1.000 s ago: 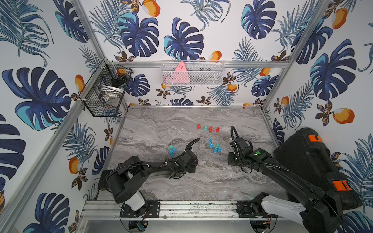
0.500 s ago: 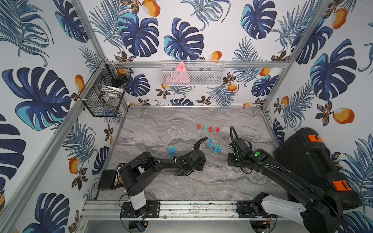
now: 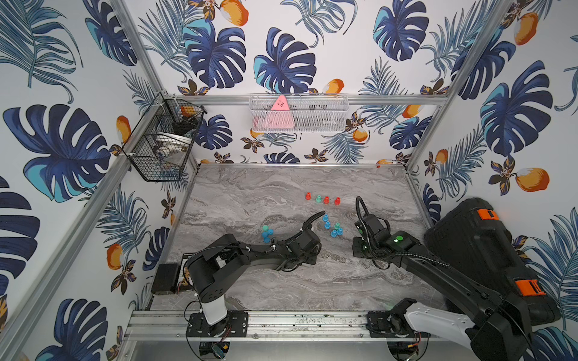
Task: Close the stamp cap
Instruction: Move the cover to the center of the board, then pick up the stamp from the center of the board.
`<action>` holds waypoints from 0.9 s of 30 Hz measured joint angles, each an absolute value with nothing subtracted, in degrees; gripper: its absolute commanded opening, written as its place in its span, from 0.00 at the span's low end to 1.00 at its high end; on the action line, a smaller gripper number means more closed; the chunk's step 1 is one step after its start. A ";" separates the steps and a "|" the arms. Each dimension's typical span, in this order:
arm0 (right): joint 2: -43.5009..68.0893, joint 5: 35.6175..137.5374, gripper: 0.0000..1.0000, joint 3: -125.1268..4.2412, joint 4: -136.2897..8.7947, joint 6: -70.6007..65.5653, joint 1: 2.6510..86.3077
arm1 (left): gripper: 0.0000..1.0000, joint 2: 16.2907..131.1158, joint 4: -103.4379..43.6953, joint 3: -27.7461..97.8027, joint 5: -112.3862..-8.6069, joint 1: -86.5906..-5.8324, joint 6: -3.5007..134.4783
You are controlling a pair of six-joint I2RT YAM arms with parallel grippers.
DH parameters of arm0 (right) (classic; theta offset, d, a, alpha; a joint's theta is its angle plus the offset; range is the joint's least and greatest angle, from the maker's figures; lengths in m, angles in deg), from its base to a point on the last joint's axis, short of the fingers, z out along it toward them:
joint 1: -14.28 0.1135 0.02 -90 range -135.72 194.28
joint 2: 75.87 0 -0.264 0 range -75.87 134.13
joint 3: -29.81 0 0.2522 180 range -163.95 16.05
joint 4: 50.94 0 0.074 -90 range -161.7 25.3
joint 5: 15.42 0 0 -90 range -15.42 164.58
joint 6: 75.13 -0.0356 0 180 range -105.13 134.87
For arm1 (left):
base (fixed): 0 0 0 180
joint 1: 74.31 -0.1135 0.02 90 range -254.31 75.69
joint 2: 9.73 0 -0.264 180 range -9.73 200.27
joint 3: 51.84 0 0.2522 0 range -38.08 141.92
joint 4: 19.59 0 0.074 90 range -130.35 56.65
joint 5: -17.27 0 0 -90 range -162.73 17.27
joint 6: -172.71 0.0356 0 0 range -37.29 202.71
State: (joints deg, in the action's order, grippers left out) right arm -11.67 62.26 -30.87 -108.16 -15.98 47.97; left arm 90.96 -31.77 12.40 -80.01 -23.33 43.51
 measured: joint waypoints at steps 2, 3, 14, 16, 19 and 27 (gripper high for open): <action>-11.71 62.24 0.48 -30.87 -108.16 -15.98 47.99 | 0.50 90.50 -33.89 12.80 -79.93 -23.33 43.71; -11.73 62.22 0.48 -30.87 -108.16 -15.98 48.01 | 0.51 90.37 -34.83 13.12 -80.04 -23.33 43.71; -11.25 61.82 0.48 -30.87 -108.18 -16.07 48.28 | 0.51 85.60 -40.05 16.84 -80.58 -23.33 45.17; -10.73 61.80 0.48 -30.87 -108.16 -16.05 48.28 | 0.51 83.09 -41.36 16.88 -80.93 -23.33 45.39; -9.83 61.78 0.48 -30.89 -108.18 -16.03 48.28 | 0.51 77.49 -43.16 16.36 -81.96 -23.33 46.57; -7.71 61.54 0.49 -32.42 -108.31 -15.92 48.28 | 0.51 61.98 -51.79 13.71 -85.00 -23.33 48.32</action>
State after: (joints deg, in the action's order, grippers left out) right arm -7.71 61.54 -32.42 -108.31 -15.92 48.28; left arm 61.98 -51.79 13.71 -85.00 -23.33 48.32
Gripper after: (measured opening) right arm 0.486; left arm 0.510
